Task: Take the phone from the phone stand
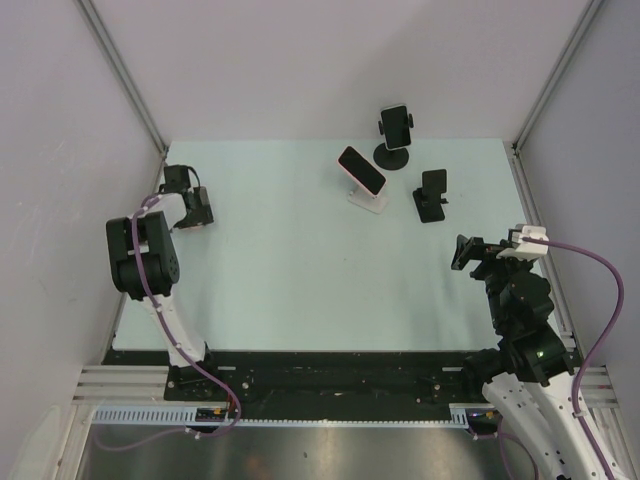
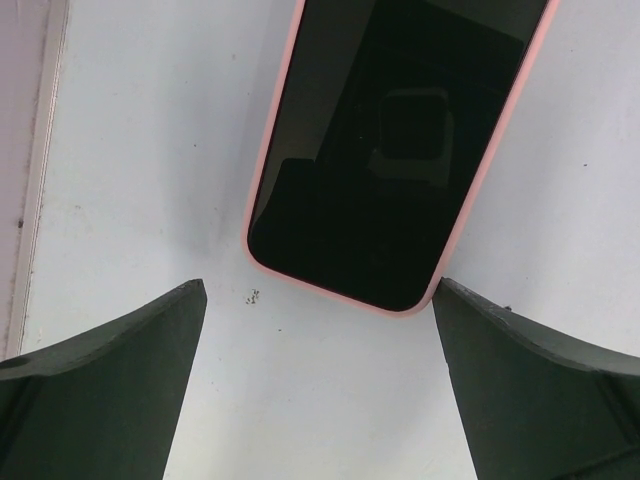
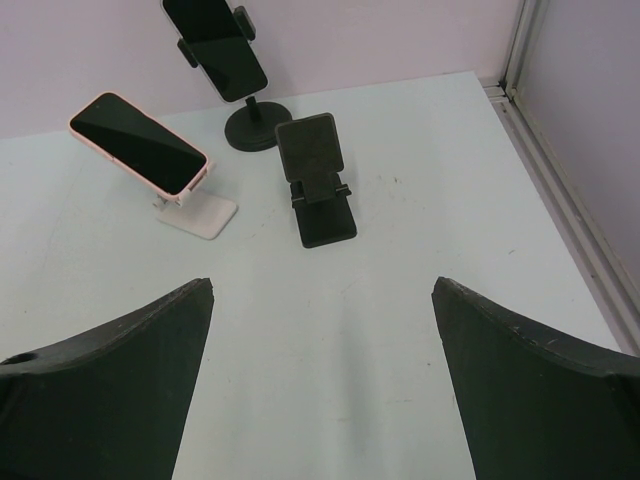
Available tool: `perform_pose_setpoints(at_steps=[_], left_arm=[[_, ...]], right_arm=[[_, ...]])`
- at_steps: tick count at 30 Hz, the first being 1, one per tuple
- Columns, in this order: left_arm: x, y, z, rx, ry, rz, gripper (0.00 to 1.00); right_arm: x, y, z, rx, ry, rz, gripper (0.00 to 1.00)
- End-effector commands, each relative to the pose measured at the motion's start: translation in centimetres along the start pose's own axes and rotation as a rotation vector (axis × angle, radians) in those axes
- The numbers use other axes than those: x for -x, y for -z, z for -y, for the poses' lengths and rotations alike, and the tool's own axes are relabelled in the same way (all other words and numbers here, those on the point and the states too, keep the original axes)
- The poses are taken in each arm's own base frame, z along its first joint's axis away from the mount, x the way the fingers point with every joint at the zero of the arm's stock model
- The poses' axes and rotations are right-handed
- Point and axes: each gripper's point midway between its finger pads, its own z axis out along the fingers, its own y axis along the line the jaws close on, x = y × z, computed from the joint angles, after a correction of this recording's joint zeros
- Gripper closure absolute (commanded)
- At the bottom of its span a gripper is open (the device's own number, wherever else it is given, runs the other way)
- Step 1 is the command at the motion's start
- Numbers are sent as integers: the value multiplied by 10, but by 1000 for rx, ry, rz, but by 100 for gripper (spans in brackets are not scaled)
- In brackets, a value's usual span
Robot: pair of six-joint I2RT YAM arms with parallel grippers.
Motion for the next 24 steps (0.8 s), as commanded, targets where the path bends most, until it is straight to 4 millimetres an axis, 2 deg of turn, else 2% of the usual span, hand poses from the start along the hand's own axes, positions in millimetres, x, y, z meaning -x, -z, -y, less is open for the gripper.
perform_pose_setpoints(at_steps=[1, 4, 5, 7, 8, 9, 10, 11, 12, 14, 15, 17, 18, 19, 21, 22, 23, 24], left_arm=[[12, 8, -5, 20, -2, 21, 0], [24, 27, -3, -11, 24, 60, 0], [34, 41, -4, -26, 40, 96, 0], [40, 58, 4, -77, 60, 127, 0], [52, 79, 5, -101, 70, 178, 0], [55, 89, 11, -124, 71, 196, 0], [57, 98, 15, -142, 69, 212, 0], [61, 111, 22, -181, 66, 234, 0], [69, 132, 29, -212, 63, 281, 0], [74, 156, 44, -276, 50, 320, 0], [78, 177, 58, -318, 31, 361, 0], [79, 195, 70, -352, 3, 394, 0], [73, 212, 95, -412, -44, 405, 0], [73, 227, 101, -441, -57, 433, 0], [65, 252, 125, -507, -112, 461, 0], [62, 266, 130, -532, -130, 484, 0], [59, 276, 136, -551, -151, 499, 0], [51, 289, 150, -583, -194, 516, 0]], right_arm=[[12, 0, 1, -4, -15, 54, 3], [13, 0, -4, 17, -28, 56, 4], [15, 0, -4, 22, -37, 58, 3], [14, -2, -11, 47, -44, 35, 3], [12, -4, -14, 56, -54, 22, 3], [6, -9, -20, 77, -48, -17, 3], [7, -11, -25, 91, -50, -30, 3], [5, -14, -29, 100, -60, -53, 3], [2, -16, -34, 118, -63, -81, 3], [-4, -26, -43, 131, -69, -140, 3], [-7, -31, -47, 140, -78, -166, 3], [-15, -45, -53, 131, -78, -225, 2], [-16, -50, -54, 124, -91, -245, 2], [-19, -56, -52, 107, -97, -264, 1], [-28, -76, -57, 105, -107, -323, 0], [-32, -85, -53, 84, -122, -341, 0], [-45, -98, -51, 70, -121, -382, 0], [-41, -110, -52, 71, -131, -372, 0]])
